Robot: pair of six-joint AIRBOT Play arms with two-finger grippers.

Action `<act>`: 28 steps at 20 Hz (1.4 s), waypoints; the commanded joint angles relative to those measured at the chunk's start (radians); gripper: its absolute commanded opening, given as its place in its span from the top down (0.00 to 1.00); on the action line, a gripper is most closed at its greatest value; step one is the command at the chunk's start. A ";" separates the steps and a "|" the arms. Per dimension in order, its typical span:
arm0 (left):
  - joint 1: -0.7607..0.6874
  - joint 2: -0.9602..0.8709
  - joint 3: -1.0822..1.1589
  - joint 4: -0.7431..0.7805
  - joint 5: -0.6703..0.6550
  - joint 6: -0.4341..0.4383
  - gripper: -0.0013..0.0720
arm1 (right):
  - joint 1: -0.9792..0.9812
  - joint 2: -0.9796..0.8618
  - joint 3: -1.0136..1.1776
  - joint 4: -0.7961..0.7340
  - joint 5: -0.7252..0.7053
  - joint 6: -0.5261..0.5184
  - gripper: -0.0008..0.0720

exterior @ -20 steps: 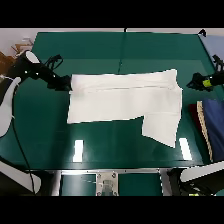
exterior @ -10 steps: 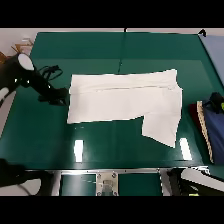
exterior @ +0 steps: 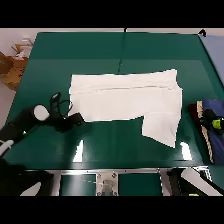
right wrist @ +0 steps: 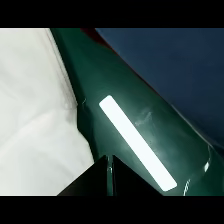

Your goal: Fold the shirts.

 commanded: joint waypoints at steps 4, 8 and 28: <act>-0.119 -0.043 -0.119 -0.027 0.487 -0.272 0.04 | 0.026 0.004 -0.043 0.085 -0.074 0.000 0.90; -0.119 -0.151 -0.113 -0.146 0.575 -0.292 0.04 | 0.064 0.004 -0.047 0.103 -0.095 0.001 0.90; -0.118 -0.167 -0.113 -0.153 0.662 -0.265 0.95 | 0.017 -0.216 -0.178 0.126 0.069 -0.109 0.58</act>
